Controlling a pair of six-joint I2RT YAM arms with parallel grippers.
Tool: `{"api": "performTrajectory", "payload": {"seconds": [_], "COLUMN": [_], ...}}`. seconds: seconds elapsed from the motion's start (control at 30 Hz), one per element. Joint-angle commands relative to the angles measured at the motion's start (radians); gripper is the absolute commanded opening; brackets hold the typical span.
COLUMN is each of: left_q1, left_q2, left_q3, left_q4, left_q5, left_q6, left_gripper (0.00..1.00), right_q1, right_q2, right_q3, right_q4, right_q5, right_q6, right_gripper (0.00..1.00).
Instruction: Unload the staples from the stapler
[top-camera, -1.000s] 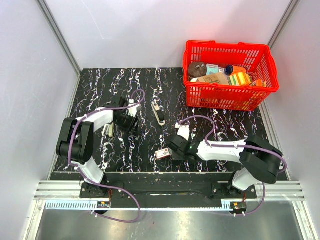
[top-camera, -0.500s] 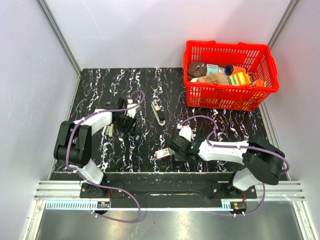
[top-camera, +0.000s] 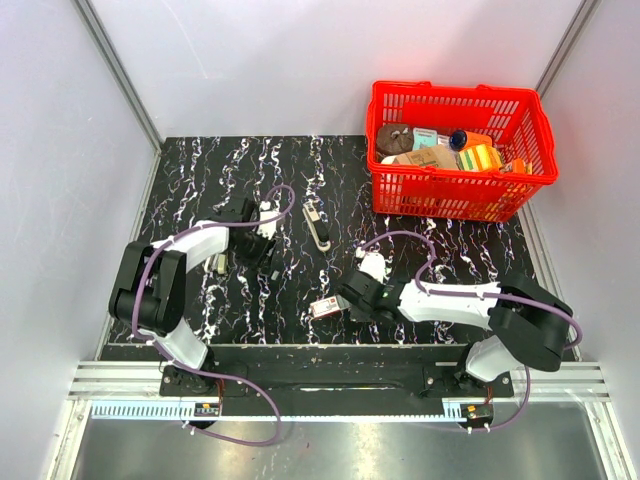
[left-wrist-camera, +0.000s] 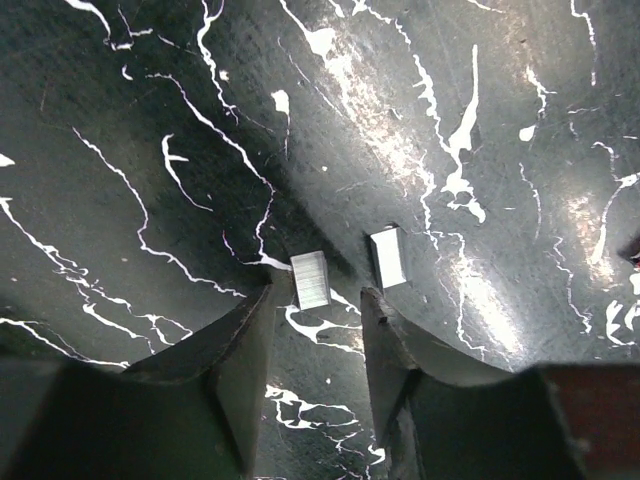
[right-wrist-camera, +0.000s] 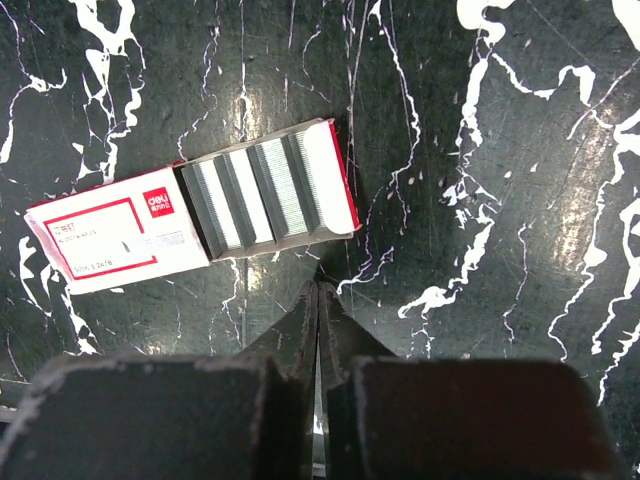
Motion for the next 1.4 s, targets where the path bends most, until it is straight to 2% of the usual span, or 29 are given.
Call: {"api": "performTrajectory", "payload": {"seconds": [0.0, 0.1, 0.53, 0.73, 0.9, 1.07, 1.2, 1.37], "left_q1": [-0.036, -0.051, -0.111, -0.123, -0.122, -0.116, -0.102, -0.097], "left_q2": [0.007, 0.009, 0.029, 0.061, 0.034, -0.077, -0.172, -0.246], "left_q3": [0.028, 0.023, 0.035, 0.048, 0.064, 0.202, 0.371, 0.521], "left_q4": [0.047, 0.050, 0.062, 0.053, 0.030, -0.114, -0.214, -0.200], "left_q5": [-0.103, -0.151, -0.217, -0.253, -0.234, -0.073, 0.206, 0.585], "left_q6": [0.012, 0.016, 0.019, 0.024, 0.020, -0.010, -0.056, -0.141], "left_gripper": [0.40, 0.36, 0.30, 0.15, 0.09, 0.09, 0.10, 0.10], "right_q1": [-0.006, -0.006, -0.006, -0.004, -0.004, -0.004, -0.007, -0.006], "right_q2": [-0.043, -0.053, -0.095, -0.118, -0.139, -0.194, -0.301, -0.455], "right_q3": [0.001, -0.010, -0.019, -0.018, -0.010, 0.044, 0.126, 0.234], "right_q4": [-0.011, -0.016, -0.039, -0.054, -0.069, -0.124, -0.163, -0.122], "right_q5": [0.040, 0.043, 0.048, 0.054, 0.062, 0.088, 0.128, 0.125], "right_q6": [0.023, 0.025, 0.029, 0.028, 0.019, -0.018, -0.078, -0.184], "right_gripper": [0.02, 0.01, 0.00, 0.00, 0.00, 0.00, 0.01, 0.11]}}
